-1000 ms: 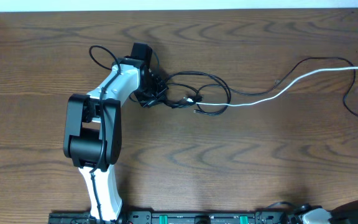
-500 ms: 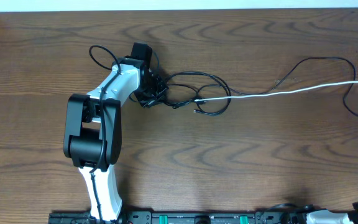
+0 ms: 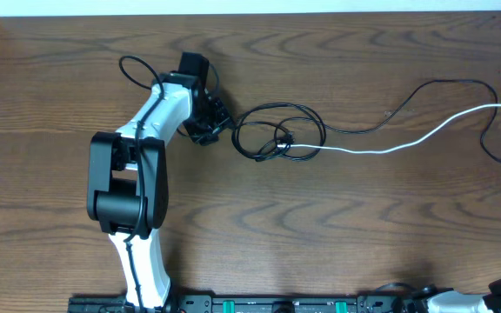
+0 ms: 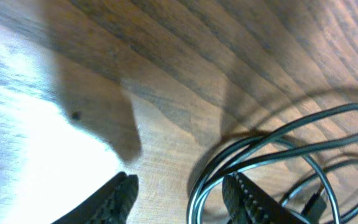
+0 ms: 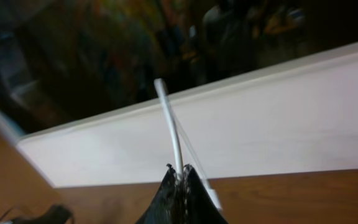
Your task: Untangle cables
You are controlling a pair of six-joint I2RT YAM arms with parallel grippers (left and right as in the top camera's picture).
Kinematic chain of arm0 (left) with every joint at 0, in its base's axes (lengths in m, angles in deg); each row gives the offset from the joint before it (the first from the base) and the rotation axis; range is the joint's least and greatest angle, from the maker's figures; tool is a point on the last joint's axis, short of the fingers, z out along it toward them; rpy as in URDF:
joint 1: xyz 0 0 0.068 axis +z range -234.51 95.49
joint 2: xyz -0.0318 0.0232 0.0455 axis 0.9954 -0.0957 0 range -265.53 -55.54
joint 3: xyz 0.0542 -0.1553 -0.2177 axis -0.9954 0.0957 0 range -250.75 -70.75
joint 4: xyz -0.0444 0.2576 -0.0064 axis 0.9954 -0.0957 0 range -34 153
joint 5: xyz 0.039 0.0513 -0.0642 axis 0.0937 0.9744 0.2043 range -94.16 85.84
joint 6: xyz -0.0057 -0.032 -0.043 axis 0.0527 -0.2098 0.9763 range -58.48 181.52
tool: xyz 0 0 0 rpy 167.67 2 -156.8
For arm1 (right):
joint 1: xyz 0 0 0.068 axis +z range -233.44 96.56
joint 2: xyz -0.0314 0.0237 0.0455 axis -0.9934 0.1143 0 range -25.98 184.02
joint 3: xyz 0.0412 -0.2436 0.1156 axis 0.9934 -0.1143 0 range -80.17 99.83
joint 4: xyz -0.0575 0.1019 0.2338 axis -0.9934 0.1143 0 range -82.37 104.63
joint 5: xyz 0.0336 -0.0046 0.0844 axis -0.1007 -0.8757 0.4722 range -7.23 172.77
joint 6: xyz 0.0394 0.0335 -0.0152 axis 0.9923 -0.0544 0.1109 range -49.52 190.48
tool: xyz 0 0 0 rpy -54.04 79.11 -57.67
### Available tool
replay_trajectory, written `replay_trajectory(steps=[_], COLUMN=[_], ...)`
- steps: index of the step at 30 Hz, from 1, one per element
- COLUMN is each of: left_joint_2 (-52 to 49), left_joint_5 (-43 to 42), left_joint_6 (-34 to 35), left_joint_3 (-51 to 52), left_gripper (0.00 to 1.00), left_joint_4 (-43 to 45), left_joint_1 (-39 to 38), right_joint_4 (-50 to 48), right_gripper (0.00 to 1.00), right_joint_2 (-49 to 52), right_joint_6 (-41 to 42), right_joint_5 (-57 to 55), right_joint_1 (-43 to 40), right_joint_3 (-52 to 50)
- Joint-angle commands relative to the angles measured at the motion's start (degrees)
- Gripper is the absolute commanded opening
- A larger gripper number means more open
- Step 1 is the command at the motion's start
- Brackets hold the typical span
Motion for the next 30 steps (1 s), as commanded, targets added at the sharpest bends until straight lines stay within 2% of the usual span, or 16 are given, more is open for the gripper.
replay_trajectory(steps=[1, 4, 14, 18, 30], left_joint_2=[4.63, 7.98, 10.29, 10.29, 10.29], left_joint_5=[1.16, 1.16, -0.46, 0.13, 2.8], left_joint_6=[-1.68, -1.57, -1.46, -1.44, -1.42], left_joint_3=[-3.3, -3.67, -3.48, -3.48, -3.48], left_gripper=[0.59, 0.73, 0.73, 0.73, 0.73], left_joint_4=[-2.29, -4.28, -13.03, -13.77, -13.07], left_joint_1=[-0.35, -0.87, -4.42, -6.4, -7.3], right_joint_4=[0.07, 0.04, 0.09, 0.09, 0.07], right_gripper=[0.01, 0.01, 0.01, 0.01, 0.01], right_joint_2=[0.07, 0.07, 1.22, 3.91, 20.17], right_joint_6=[-0.7, -2.12, -11.06, -13.64, -18.97], right_joint_5=[0.94, 0.94, 0.94, 0.94, 0.31], right_joint_1=[4.07, 7.89, 19.12, 21.73, 26.45], right_joint_3=[-3.45, -7.78, -28.04, -33.81, -41.03])
